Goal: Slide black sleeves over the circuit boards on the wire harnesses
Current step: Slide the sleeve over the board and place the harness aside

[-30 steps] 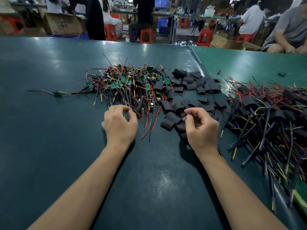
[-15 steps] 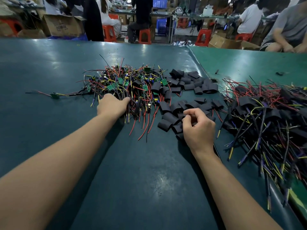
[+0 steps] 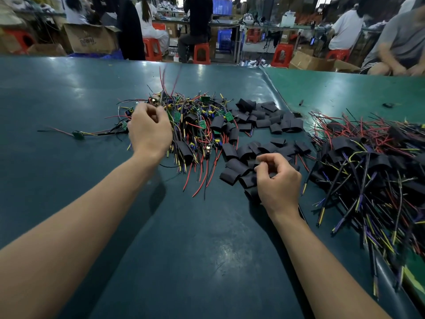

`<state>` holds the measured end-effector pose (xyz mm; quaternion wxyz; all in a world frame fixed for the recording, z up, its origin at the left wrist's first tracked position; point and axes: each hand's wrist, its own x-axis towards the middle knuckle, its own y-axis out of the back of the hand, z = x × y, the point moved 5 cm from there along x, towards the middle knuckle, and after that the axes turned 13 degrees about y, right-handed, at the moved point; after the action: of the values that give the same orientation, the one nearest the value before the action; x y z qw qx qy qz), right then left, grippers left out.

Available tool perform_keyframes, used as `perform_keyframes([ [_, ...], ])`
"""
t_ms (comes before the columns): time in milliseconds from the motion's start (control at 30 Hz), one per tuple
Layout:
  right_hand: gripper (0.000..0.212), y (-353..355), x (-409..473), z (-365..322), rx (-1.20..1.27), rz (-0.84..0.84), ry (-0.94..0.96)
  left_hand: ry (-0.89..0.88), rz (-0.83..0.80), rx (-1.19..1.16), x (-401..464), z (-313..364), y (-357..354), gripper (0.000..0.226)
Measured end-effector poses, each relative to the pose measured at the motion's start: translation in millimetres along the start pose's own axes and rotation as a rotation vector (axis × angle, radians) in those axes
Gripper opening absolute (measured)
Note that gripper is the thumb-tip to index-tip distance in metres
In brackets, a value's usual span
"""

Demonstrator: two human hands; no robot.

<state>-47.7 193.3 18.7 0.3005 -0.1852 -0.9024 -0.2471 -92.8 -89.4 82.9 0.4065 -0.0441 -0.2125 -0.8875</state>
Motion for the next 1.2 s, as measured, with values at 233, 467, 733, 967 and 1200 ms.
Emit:
perform_keyframes([
  [233,0.029,1,-3,-10,0.065,-0.004,0.106,-0.271,-0.076,-0.287,-91,31,18,0.019],
  [467,0.031,-14,-5,-9,0.653,-0.125,-0.282,-0.475,-0.458,-0.102,-182,-2,-11,0.019],
  [733,0.031,0,7,1,0.892,-0.03,-0.485,-0.582,-0.609,-0.049,-168,-3,-16,0.021],
  [967,0.059,-3,6,0,0.805,-0.323,-0.428,-0.604,-0.674,0.461,-152,-19,-37,0.053],
  [1200,0.081,3,9,0,0.911,-0.417,-0.51,-0.543,-0.46,0.512,-122,-27,-22,0.022],
])
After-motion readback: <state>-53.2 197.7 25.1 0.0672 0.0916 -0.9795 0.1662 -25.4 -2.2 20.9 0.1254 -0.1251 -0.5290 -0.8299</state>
